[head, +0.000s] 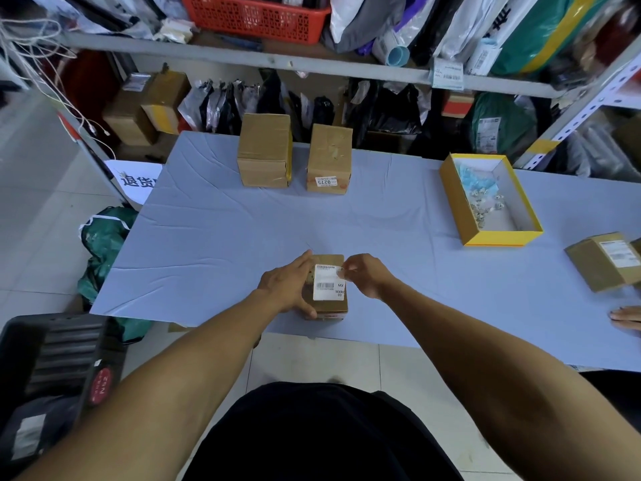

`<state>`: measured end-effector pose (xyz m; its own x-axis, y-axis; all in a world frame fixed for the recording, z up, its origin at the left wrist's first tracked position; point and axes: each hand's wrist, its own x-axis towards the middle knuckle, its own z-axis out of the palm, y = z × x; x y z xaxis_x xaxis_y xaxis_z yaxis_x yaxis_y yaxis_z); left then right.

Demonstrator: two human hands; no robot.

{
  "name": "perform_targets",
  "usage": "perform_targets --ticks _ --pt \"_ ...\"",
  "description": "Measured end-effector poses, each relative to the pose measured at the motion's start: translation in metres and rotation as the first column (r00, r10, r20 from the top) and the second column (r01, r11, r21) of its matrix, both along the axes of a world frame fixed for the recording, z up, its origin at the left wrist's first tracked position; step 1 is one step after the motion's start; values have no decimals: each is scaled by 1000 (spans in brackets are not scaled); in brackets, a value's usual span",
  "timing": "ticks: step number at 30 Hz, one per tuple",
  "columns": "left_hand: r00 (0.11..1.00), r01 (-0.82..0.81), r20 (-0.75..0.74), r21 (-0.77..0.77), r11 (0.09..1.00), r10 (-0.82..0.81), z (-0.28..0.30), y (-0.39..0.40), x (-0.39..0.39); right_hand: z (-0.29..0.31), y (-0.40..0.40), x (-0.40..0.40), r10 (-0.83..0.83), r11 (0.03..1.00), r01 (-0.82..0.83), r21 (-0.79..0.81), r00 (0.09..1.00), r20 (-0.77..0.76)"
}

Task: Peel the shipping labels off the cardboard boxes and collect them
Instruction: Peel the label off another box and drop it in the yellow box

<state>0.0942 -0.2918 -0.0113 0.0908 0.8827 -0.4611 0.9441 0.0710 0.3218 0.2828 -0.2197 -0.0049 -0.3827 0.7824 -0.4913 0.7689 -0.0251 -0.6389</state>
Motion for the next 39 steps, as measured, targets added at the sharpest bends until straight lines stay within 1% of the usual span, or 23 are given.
perform_targets --ticks 1,3,4,6,7,8,9,11,14,16,17,19,22,23,25,28,30,32,33,34,35,36,39 --pt "1000 -5 2 1 1000 5 0 0 -1 0 1 0 -28 999 27 -26 999 -30" --pt "1000 -4 26 -7 1000 5 -2 2 -2 0 2 1 -170 980 147 -135 969 -179" --pt "999 3 41 -9 1000 -3 -3 3 -3 1 2 1 -280 951 226 -210 919 -279" --pt "997 7 73 -6 1000 -6 -4 6 -6 3 5 0 -491 869 386 -311 754 -437" --pt "995 -10 95 11 1000 9 -5 7 -9 3 6 -1 -553 833 466 -298 687 -472" --pt "993 -38 117 37 999 34 -5 8 -11 2 7 -2 -570 817 521 -247 666 -481" --pt "989 -69 135 61 996 60 -5 9 -13 0 7 -4 -547 828 530 -183 691 -473" --pt "983 -97 161 67 993 85 -11 13 -17 -7 5 -7 -410 903 424 -66 808 -423" --pt "975 -100 202 11 995 96 -29 20 -17 -31 7 -13 -61 995 84 55 941 -332" --pt "961 -105 258 -5 994 103 -42 23 -17 -45 8 -16 110 993 -97 66 964 -241" --pt "949 -121 292 -17 992 121 -48 25 -18 -49 9 -18 122 992 -112 57 967 -224" --pt "918 -167 358 -35 985 168 -55 31 -20 -55 10 -18 63 997 -52 54 971 -232" --pt "881 -217 430 -2 976 197 -61 40 -23 -57 15 -19 2 996 22 89 966 -260" --pt "874 -229 442 8 973 202 -64 43 -25 -58 17 -19 -9 992 41 118 966 -257" --pt "843 -293 480 32 955 243 -67 48 -24 -59 20 -25 -12 968 61 242 980 -199" --pt "750 -513 544 119 850 377 -67 52 -10 -61 22 -34 -93 935 138 327 984 -150" --pt "714 -566 570 127 815 407 -63 46 -2 -61 20 -26 -91 961 148 232 966 -240" --pt "718 -485 586 35 874 376 -59 34 -4 -62 22 -6 -4 995 38 92 939 -343" --pt "753 -399 575 10 917 321 -58 26 -7 -63 21 5 79 996 -56 76 936 -344" --pt "811 -298 535 29 954 237 -59 20 -9 -65 19 14 174 984 -153 90 936 -306" --pt "859 -208 490 64 976 150 -60 14 -9 -67 16 19 244 969 -226 95 932 -268" --pt "877 -168 468 84 982 110 -62 12 -8 -70 14 22 264 964 -252 82 932 -248" --pt "804 -303 546 38 952 234 -67 25 -6 -75 16 17 138 990 -130 46 952 -273"
